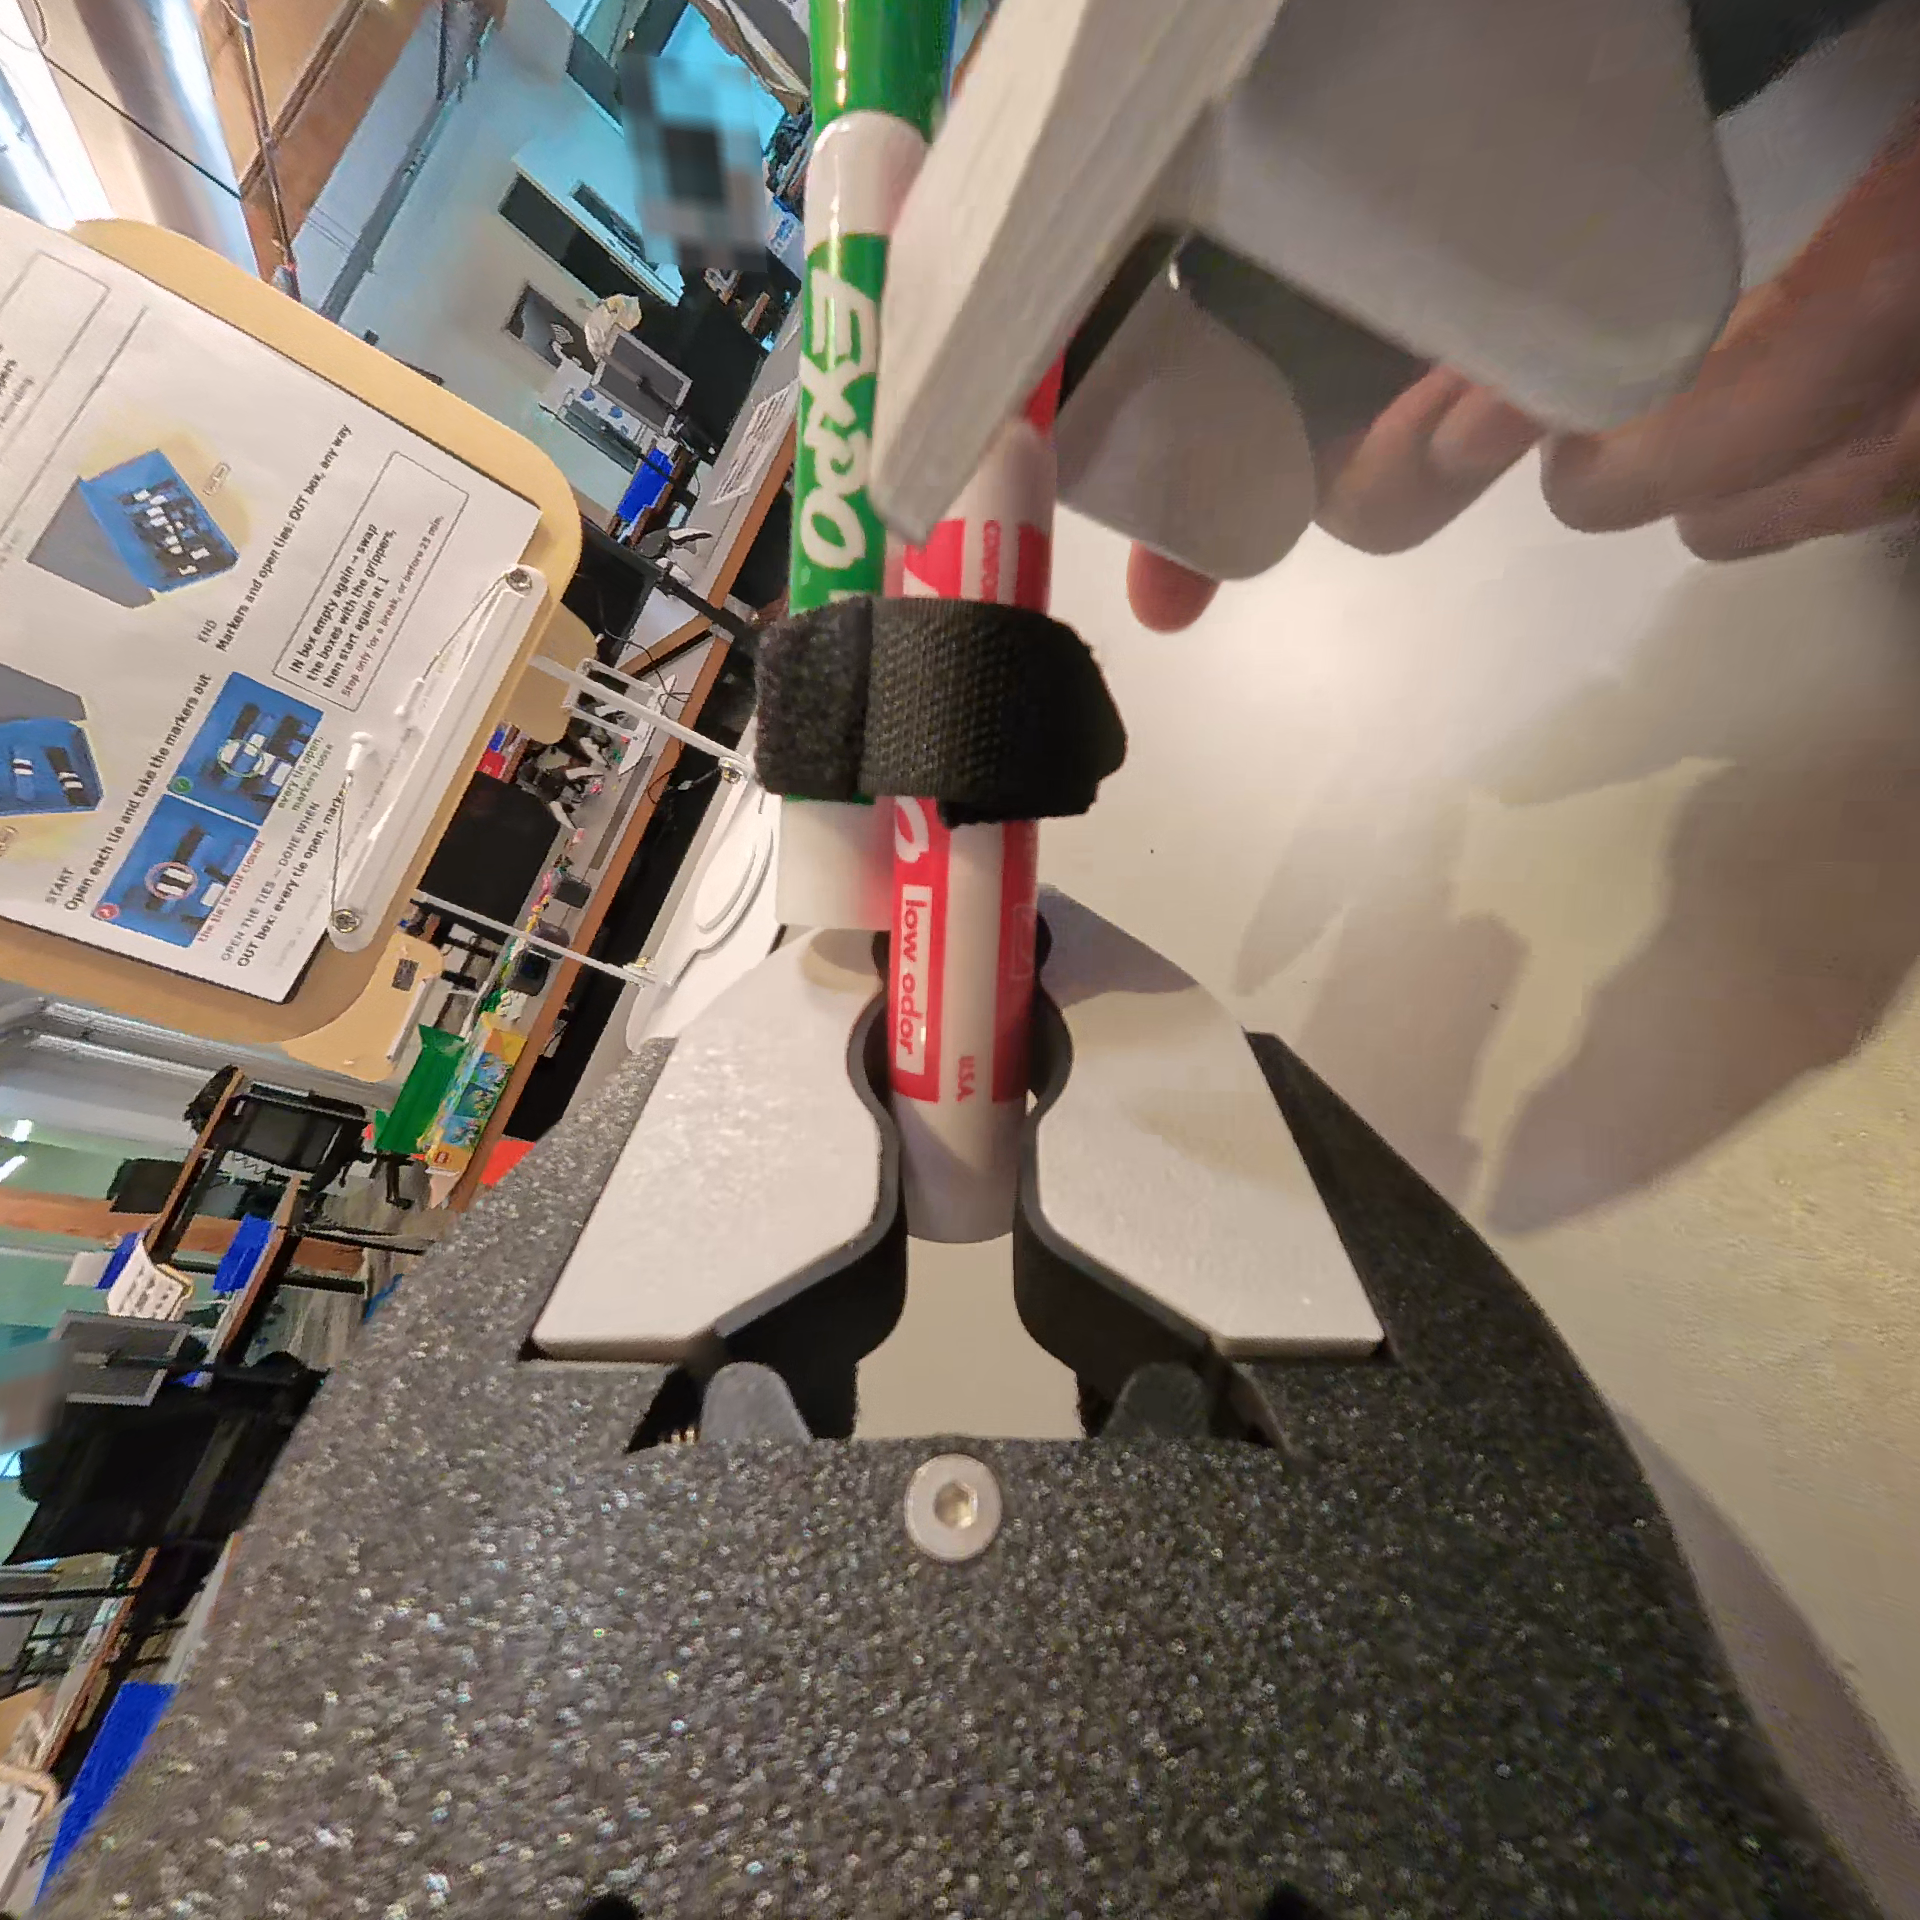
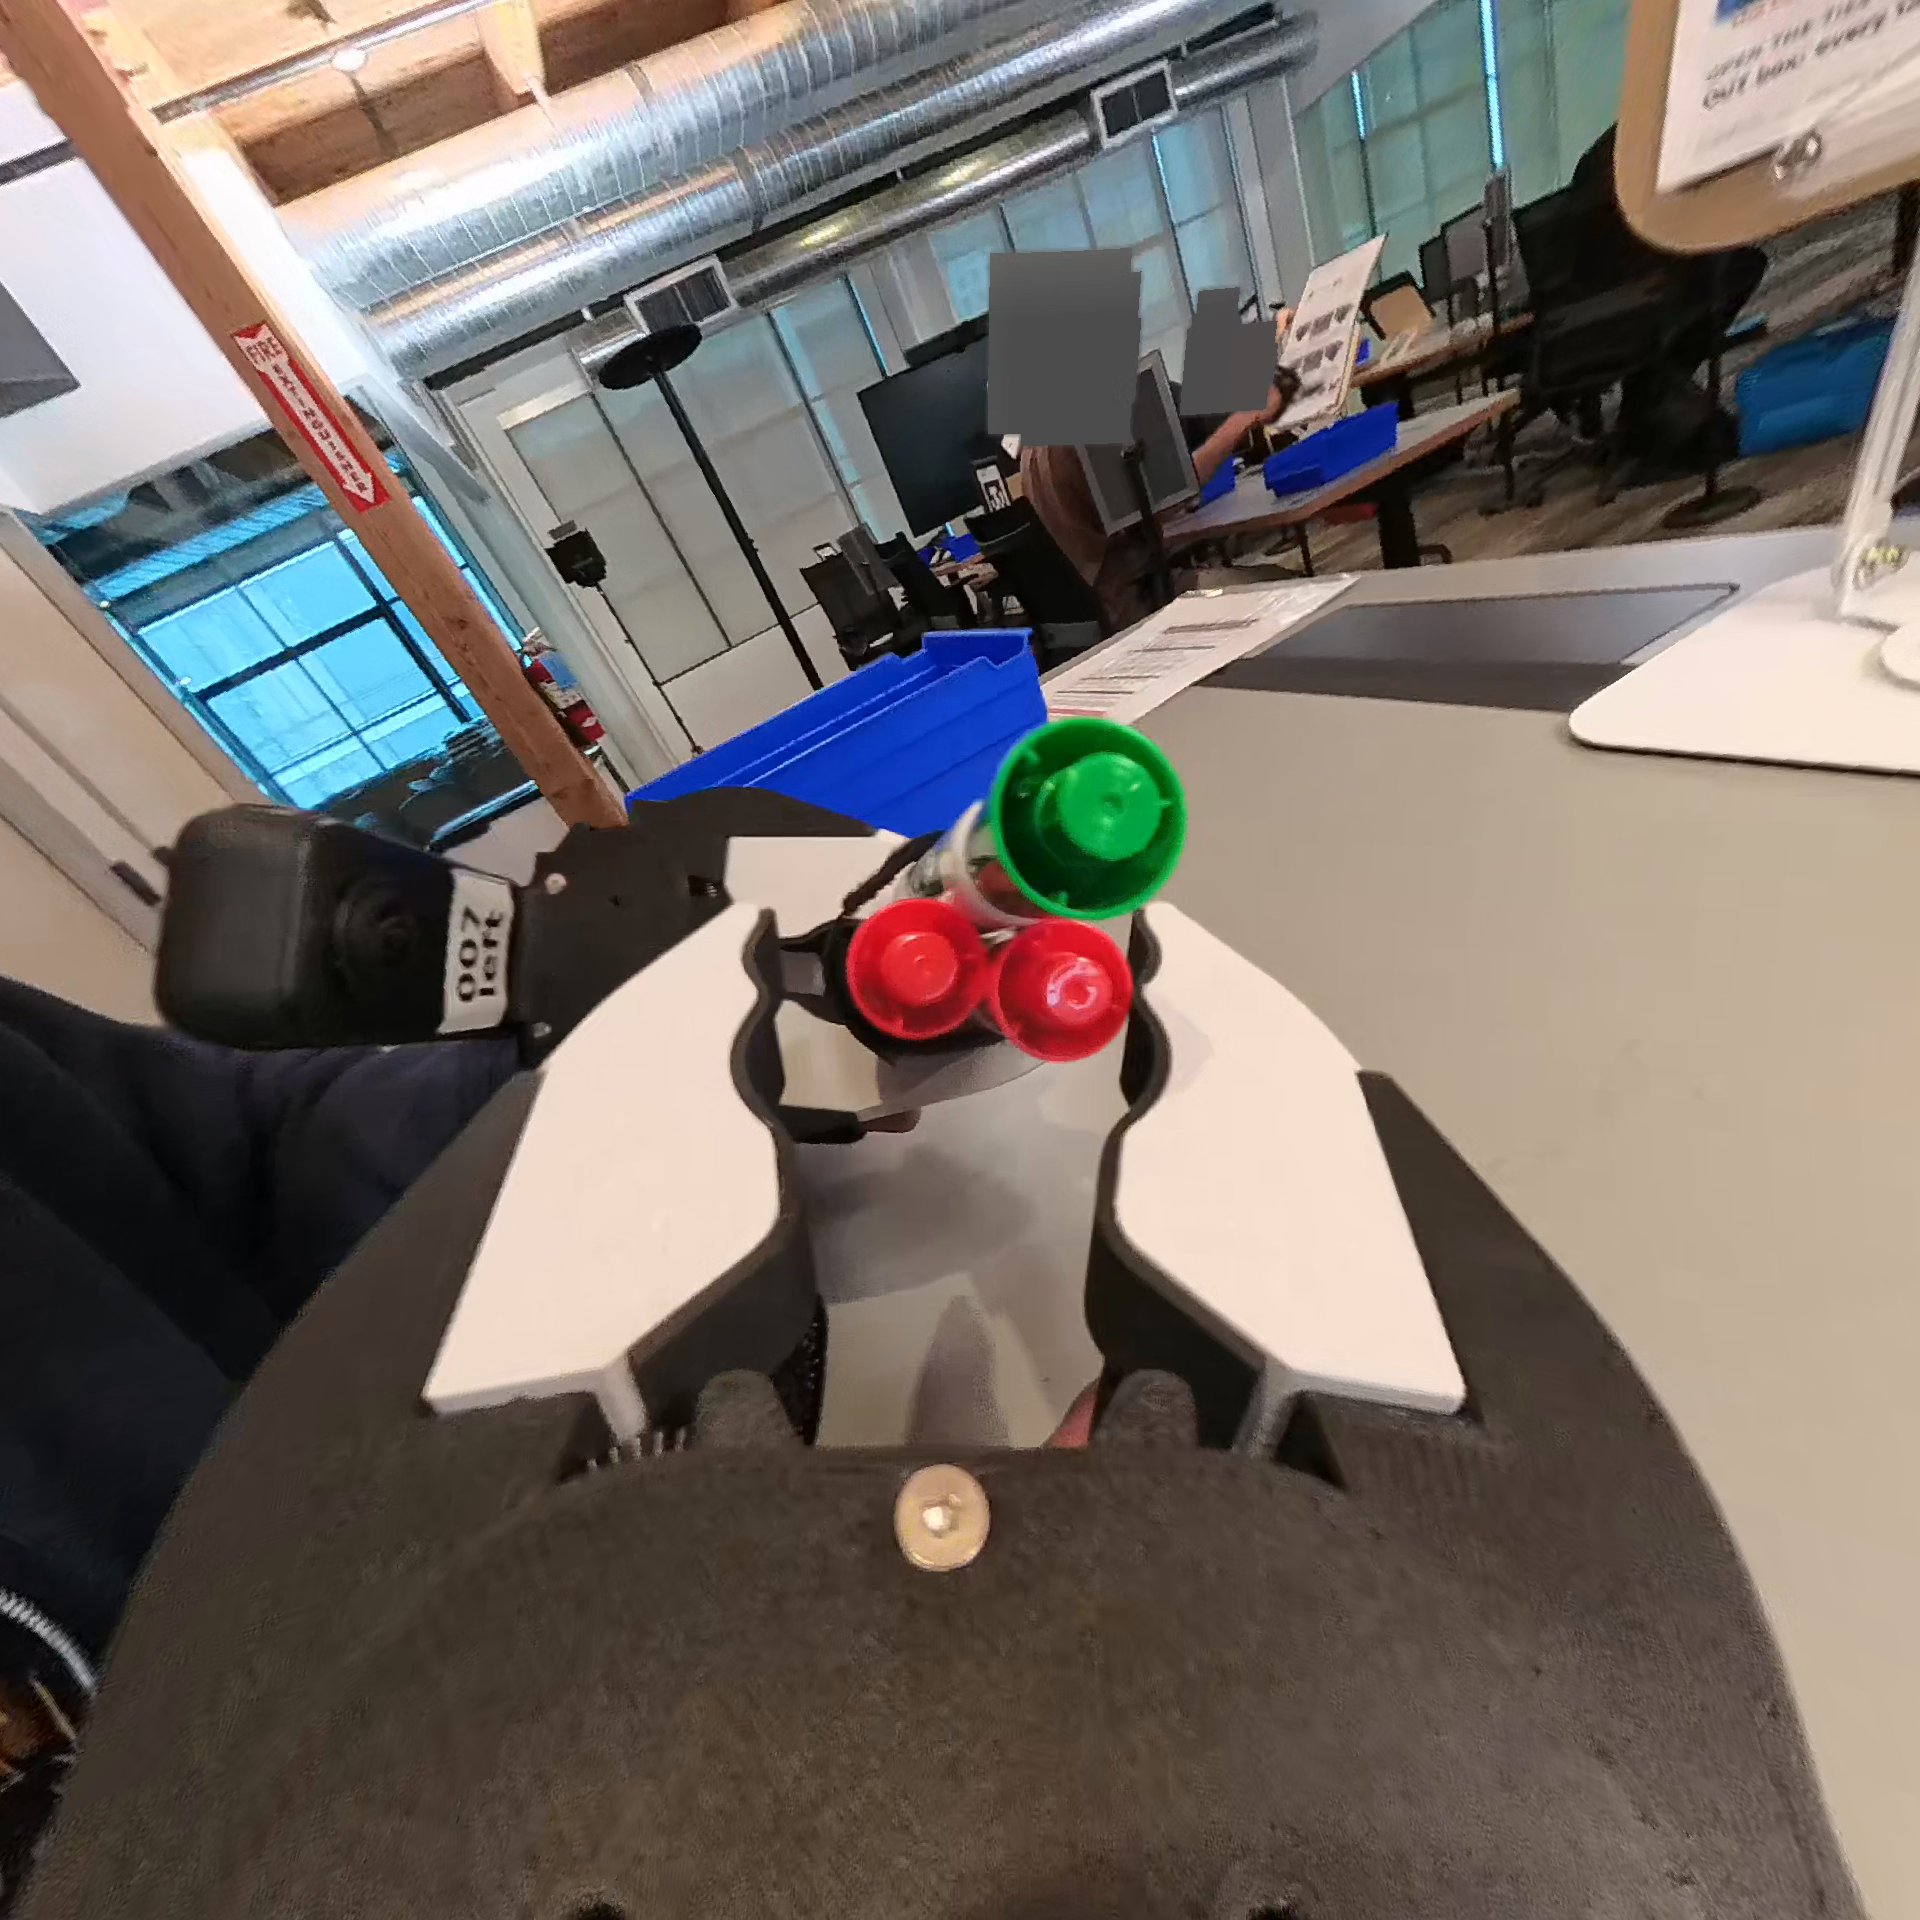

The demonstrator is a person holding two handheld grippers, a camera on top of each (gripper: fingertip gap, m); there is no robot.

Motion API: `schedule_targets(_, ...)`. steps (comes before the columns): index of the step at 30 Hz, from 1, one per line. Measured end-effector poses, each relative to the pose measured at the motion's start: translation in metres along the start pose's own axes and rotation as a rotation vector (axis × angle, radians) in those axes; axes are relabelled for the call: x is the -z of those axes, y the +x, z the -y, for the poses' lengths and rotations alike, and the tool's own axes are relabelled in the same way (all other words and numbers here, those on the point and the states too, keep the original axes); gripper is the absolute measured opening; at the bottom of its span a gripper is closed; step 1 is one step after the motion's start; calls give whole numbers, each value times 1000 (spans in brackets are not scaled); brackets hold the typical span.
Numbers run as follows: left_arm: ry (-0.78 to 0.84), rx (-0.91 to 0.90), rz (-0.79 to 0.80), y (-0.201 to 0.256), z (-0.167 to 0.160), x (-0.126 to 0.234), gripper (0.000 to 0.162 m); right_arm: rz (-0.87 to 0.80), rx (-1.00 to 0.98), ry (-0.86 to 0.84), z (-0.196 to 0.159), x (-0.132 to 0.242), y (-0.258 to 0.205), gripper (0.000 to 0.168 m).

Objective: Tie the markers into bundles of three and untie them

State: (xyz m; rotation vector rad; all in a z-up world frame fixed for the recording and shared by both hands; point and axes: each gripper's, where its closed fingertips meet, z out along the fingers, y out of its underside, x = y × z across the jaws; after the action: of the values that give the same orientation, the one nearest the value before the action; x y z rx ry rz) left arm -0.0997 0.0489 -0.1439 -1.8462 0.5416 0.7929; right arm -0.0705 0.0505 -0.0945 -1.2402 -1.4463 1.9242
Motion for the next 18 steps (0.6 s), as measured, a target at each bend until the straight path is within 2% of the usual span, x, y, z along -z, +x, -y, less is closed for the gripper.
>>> schedule_targets(2, -1, -11, 7, 1, 2, 0, 18, -12, -33, 1, -3, -2, 2, 52)
schedule_targets(4, -12, -25, 20, 0, 1, 0, 19, -9, -60, 7, -4, -2, 3, 48)
schedule_targets(10, -15, -39, 48, -2, 2, 0, 19, 33, -68, 43, -2, -1, -1, 43)
schedule_targets(13, -19, -40, 58, -3, 0, -1, 19, 75, -79, 68, 0, 0, -6, 32)
schedule_targets(18, -16, -73, 62, -3, 1, 1, 18, 95, -71, 83, 1, 2, -6, 31)
